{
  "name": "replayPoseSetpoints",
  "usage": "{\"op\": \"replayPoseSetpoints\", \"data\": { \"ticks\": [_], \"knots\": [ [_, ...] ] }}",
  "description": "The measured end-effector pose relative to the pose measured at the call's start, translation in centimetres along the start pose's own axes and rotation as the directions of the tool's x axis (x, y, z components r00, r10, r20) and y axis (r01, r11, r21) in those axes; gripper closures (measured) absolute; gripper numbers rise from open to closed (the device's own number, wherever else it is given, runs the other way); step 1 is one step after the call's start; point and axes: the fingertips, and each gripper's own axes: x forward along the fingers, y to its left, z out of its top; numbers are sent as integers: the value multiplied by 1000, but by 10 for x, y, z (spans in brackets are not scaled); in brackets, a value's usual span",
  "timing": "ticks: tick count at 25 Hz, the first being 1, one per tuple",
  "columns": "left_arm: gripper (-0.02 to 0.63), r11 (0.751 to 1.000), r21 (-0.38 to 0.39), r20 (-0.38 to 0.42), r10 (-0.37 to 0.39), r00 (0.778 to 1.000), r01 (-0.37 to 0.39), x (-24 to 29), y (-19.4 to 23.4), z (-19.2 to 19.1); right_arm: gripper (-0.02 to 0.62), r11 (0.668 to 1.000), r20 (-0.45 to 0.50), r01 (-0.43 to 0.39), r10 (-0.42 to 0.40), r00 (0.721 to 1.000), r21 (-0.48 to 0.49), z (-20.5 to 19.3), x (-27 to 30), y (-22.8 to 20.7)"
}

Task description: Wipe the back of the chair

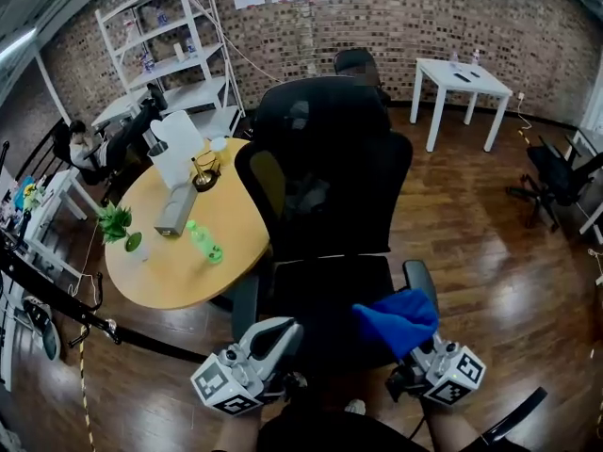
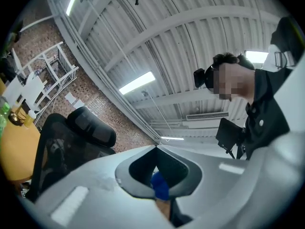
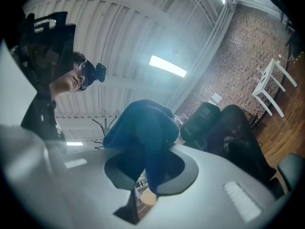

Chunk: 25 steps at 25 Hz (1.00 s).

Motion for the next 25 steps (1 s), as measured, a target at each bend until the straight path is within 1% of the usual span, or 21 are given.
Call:
{"op": "replayPoseSetpoints", "data": {
  "ticks": [4,8,11,14,18,22,25],
  "knots": [
    [614,1000,-6,30,-29,999,30,-4,40,17,541,998,-8,25,-26,1000,-59,-3,45,-8],
    [614,998,-17,65,-63,996,64,-9,91,41,541,990,4,93,-93,996,-104,0,98,-31],
    [614,996,-33,84,-84,993,87,-11,127,57,541,975,24,172,-171,985,-140,16,136,-54],
    [614,992,-57,86,-104,991,109,-11,156,61,541,955,28,210,-209,978,-208,31,172,-65],
    [614,990,-79,74,-115,991,120,-11,175,61,541,940,12,205,-209,978,-274,45,214,-81],
    [614,992,-87,73,-91,993,97,-9,183,65,541,946,25,166,-166,986,-280,68,253,-113],
    [614,995,-74,61,-66,996,70,-9,183,68,541,951,29,130,-127,991,-281,85,289,-141]
  ]
}}
